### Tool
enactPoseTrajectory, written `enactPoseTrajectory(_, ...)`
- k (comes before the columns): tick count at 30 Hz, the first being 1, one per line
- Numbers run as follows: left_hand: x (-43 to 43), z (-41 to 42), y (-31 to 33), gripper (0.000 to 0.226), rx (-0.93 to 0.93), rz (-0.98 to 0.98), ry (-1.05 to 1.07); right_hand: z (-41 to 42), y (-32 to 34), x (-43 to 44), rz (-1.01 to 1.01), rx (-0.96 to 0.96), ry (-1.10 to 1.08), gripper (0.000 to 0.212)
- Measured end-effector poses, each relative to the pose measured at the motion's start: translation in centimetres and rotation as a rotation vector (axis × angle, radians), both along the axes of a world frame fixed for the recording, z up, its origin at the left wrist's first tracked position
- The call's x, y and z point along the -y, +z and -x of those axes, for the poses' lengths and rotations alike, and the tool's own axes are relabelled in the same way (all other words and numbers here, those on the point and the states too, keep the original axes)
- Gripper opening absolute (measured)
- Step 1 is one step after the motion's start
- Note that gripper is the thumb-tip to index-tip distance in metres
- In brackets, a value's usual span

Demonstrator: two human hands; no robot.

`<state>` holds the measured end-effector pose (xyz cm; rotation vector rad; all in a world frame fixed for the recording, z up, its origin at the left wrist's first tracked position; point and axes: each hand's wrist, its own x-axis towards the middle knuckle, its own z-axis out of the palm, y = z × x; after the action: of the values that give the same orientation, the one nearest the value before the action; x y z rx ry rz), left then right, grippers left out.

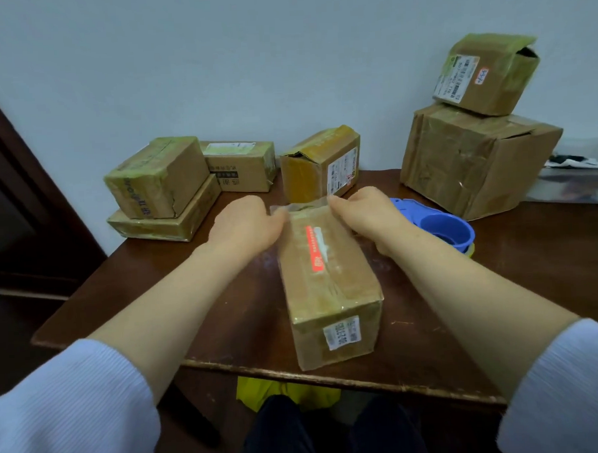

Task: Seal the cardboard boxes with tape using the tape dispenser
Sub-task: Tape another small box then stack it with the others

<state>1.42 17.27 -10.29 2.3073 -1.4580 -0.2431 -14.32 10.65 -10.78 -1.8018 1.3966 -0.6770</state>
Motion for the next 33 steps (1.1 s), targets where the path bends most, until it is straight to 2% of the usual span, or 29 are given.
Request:
enactPoseTrajectory(2, 0.5, 0.3, 0.0, 0.055, 0.081, -0.003, 0.026, -0.9, 0.4, 0.4, 0.039, -0.166, 0.01, 0.046)
enactPoseTrajectory(5, 1.4, 0.9, -0.5, 0.058, 0.021, -0.051, 0.043, -2.1, 0.2, 0.6, 0.102, -0.361, 0.029, 0.054)
enactPoseTrajectory(7, 1.9, 0.9, -1.2, 0.059, -0.028, -0.049, 0.068, -2.4, -0.3, 0.8, 0.12, -0.407, 0.011, 0.057)
enactPoseTrajectory(10, 2.2, 0.5, -2.2, 0.057, -0.106, -0.022, 0.089, -2.2, -1.1, 1.3, 0.124, -0.379, -0.009, 0.057)
enactPoseTrajectory(16, 2.2, 0.0, -2.6, 0.052, -0.163, 0.032, 0.062, -1.8, -1.9, 1.7, 0.281, -0.311, -0.034, 0.045)
enactPoseTrajectory(19, 1.5, -0.3, -2.6, 0.044, -0.202, 0.094, 0.019, -1.5, -2.0, 1.8, 0.343, -0.337, -0.037, 0.036)
enactPoseTrajectory(23, 1.1, -1.1, -2.1, 0.048, -0.096, 0.088, 0.025, -1.9, -0.6, 1.6, 0.272, -0.349, -0.01, 0.043)
enactPoseTrajectory(25, 1.3, -1.2, -2.2, 0.061, -0.001, 0.042, 0.029, -2.7, -0.2, 1.0, 0.258, -0.449, 0.032, 0.054)
enactPoseTrajectory(27, 1.4, -1.1, -2.3, 0.069, 0.01, 0.007, 0.018, -3.1, -0.5, 0.7, 0.249, -0.538, 0.056, 0.056)
enactPoseTrajectory(33, 0.7, -1.4, -2.6, 0.061, -0.181, 0.076, -0.08, -2.4, -1.6, 1.3, 0.254, -0.351, 0.003, 0.049)
